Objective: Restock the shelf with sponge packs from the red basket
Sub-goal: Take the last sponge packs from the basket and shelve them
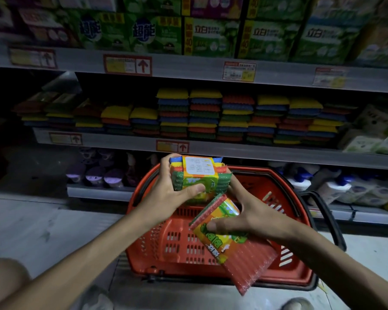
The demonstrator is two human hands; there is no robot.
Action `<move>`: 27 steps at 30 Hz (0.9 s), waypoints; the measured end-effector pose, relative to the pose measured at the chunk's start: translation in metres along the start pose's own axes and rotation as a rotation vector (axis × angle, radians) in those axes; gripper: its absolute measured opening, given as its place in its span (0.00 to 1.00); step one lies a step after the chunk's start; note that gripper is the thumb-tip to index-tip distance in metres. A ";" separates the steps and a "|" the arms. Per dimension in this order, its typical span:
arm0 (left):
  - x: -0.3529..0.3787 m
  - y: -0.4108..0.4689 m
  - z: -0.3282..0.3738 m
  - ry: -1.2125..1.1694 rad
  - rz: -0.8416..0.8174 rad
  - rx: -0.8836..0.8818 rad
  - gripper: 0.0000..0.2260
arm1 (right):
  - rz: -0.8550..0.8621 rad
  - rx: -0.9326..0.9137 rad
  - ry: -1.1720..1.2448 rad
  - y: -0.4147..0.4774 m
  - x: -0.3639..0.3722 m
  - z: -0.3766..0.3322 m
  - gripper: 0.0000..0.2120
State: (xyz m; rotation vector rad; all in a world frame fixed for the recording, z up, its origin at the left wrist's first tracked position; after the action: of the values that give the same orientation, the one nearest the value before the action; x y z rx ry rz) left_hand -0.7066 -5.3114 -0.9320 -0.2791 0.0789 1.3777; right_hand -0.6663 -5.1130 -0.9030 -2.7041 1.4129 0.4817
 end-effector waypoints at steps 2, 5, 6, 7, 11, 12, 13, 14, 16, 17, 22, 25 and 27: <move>-0.004 0.002 -0.001 -0.021 -0.011 -0.030 0.30 | -0.012 0.009 -0.011 0.000 -0.004 -0.002 0.47; -0.012 0.007 -0.002 -0.068 0.029 -0.069 0.30 | 0.004 0.063 -0.007 -0.001 -0.013 0.002 0.47; -0.016 0.009 -0.001 -0.079 0.052 -0.086 0.30 | 0.013 0.089 -0.004 -0.002 -0.016 0.002 0.46; -0.020 0.010 -0.002 -0.098 0.078 -0.097 0.31 | 0.023 0.113 -0.010 -0.003 -0.019 0.003 0.46; -0.036 0.015 -0.001 -0.169 0.163 -0.150 0.33 | 0.093 0.152 -0.137 -0.003 -0.032 0.008 0.35; -0.040 0.016 0.001 -0.153 0.175 -0.152 0.33 | 0.136 0.168 -0.121 -0.001 -0.037 0.011 0.29; -0.045 0.018 0.001 -0.117 0.185 -0.154 0.34 | 0.182 0.191 -0.088 0.001 -0.040 0.014 0.25; -0.049 0.019 0.002 -0.083 0.199 -0.159 0.36 | 0.217 0.204 -0.051 0.002 -0.042 0.017 0.23; -0.057 0.021 0.003 0.019 0.253 -0.183 0.41 | 0.262 0.224 -0.029 0.005 -0.045 0.019 0.23; -0.060 0.021 0.004 0.080 0.277 -0.196 0.42 | 0.260 0.230 -0.041 0.006 -0.046 0.020 0.22; -0.067 0.017 0.020 0.141 0.287 -0.129 0.32 | 0.160 0.175 -0.192 0.023 -0.037 0.019 0.20; -0.075 0.018 0.023 0.083 0.278 -0.105 0.33 | 0.155 0.179 -0.238 0.036 -0.023 0.016 0.24; -0.079 0.018 0.026 0.073 0.273 -0.095 0.34 | 0.161 0.172 -0.212 0.048 -0.015 0.013 0.36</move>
State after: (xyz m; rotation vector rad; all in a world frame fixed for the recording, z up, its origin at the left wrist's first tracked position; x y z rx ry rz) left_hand -0.7426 -5.3776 -0.8920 -0.4104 0.1157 1.6454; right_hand -0.7160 -5.1265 -0.9059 -2.3411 1.5411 0.6059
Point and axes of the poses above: each hand's wrist, its own y-axis towards the middle knuckle, its own x-axis out of the palm, z = x × y, the point moved 3 cm from there along y, towards the middle knuckle, and after that the axes turned 13 degrees about -x, right-handed, at the moved point
